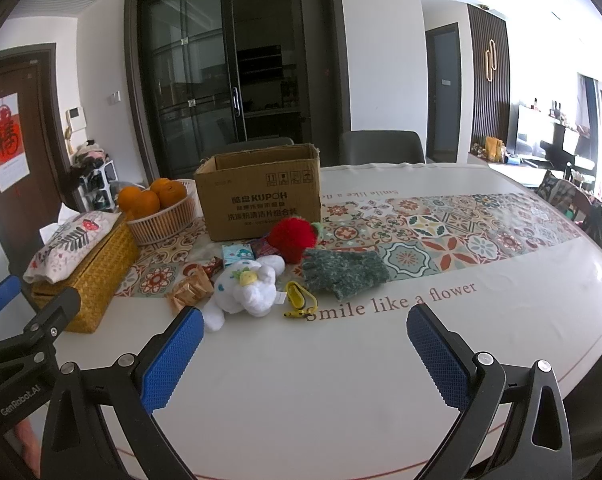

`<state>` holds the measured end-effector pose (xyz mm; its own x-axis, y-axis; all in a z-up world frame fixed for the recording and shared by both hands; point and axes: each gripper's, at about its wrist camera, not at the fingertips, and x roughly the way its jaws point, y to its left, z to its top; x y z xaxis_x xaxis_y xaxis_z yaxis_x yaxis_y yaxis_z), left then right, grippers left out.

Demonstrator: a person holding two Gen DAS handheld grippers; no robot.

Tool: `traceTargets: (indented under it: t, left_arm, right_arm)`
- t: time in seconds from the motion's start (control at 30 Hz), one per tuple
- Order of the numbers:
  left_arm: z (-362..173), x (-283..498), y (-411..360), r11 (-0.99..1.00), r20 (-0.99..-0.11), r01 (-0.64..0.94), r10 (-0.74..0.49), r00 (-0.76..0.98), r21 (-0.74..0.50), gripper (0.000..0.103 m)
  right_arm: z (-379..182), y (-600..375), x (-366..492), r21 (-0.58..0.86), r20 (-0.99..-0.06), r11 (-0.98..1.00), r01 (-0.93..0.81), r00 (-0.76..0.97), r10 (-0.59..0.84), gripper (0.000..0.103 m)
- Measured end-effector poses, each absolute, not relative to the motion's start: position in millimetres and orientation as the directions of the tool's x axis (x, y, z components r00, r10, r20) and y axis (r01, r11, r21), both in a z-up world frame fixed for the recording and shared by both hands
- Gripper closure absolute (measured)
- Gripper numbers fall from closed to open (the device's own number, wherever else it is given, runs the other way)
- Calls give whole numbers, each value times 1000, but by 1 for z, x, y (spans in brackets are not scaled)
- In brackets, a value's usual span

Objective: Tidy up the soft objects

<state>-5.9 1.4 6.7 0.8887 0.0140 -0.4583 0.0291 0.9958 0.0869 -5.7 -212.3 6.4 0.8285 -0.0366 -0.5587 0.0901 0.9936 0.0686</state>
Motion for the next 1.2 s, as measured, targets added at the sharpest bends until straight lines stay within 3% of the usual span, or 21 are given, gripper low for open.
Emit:
traceTargets:
  t: [0.6,1.2]
  left_arm:
    - [7,-7,0,996,-459,31,12,889,86,0]
    - [-15,29,18,997,-522,45,-9,853,57,0]
  right_arm:
    - [8,-210,-4,67,-563,994,90,826,-37,0]
    - [-9,-188,34,42,-594,999,29,805,2,0]
